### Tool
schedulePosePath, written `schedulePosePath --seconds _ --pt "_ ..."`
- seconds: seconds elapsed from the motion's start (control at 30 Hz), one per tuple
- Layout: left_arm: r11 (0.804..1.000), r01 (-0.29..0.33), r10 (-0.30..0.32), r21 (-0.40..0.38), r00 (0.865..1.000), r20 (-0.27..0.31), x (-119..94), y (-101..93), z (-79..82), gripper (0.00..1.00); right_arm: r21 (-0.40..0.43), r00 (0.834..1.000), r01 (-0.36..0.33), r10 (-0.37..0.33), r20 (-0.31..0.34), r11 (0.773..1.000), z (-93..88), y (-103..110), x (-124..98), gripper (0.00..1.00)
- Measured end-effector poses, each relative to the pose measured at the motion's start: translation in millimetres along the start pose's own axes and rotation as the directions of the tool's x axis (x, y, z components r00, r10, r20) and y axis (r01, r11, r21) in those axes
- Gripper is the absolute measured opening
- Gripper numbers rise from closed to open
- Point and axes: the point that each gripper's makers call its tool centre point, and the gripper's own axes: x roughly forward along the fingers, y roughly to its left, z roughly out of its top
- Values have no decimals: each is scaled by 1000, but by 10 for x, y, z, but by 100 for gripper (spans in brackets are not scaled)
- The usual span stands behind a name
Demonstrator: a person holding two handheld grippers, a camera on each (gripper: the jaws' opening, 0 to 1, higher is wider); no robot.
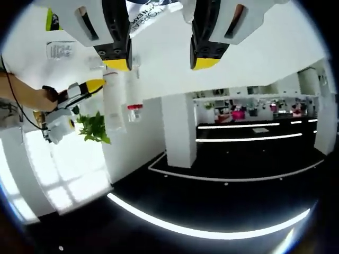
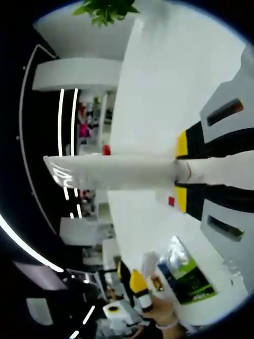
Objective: Arrange the skincare products in the storage area until every visible bottle or jar stands upright without overlapping.
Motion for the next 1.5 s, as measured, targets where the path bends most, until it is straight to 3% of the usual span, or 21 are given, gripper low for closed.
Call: schedulePosePath --seconds 0.27,0.43,0.53,0.7,0.97,1.07,1.1,1.2,1.27,1.33,1.4,1.5 --pt "999 -11 12 50 1000 -15 23 -10 -30 45 -3 1000 31 -31 1 1000 2 -33 -21 10" --pt "997 -9 11 79 1000 -29 30 -31 -52 45 31 999 13 -14 32 999 47 -22 -32 17" --pt "997 -7 9 83 1000 -26 42 -34 -47 45 64 998 -11 7 62 998 111 -18 -34 22" --pt "997 -13 15 81 999 -32 47 -17 -61 45 74 997 -9 3 82 997 163 -42 -55 20" --pt "997 -11 13 73 1000 -26 52 -10 -47 45 62 997 35 -39 67 997 123 -106 -53 18" --pt "997 -10 12 77 1000 -25 47 -23 -45 45 81 997 2 -9 80 997 151 -14 -42 23" --pt "997 -10 12 79 1000 -25 44 -26 -45 45 79 997 5 -11 74 997 149 8 -21 32" --pt "996 -11 14 83 1000 -27 49 -19 -50 45 67 995 87 -90 44 994 128 18 84 58" --pt "996 -18 20 89 999 -31 58 -7 -62 45 72 990 142 -143 11 987 85 12 135 63" --pt "996 -20 24 88 999 -39 66 1 -81 45 62 980 197 -199 28 978 113 -18 157 61" --pt "996 -22 26 89 999 -43 70 6 -89 45 116 972 225 -232 49 967 147 -50 161 53" --pt "996 -22 26 89 999 -45 71 4 -95 45 153 969 224 -237 72 963 181 -58 169 47"
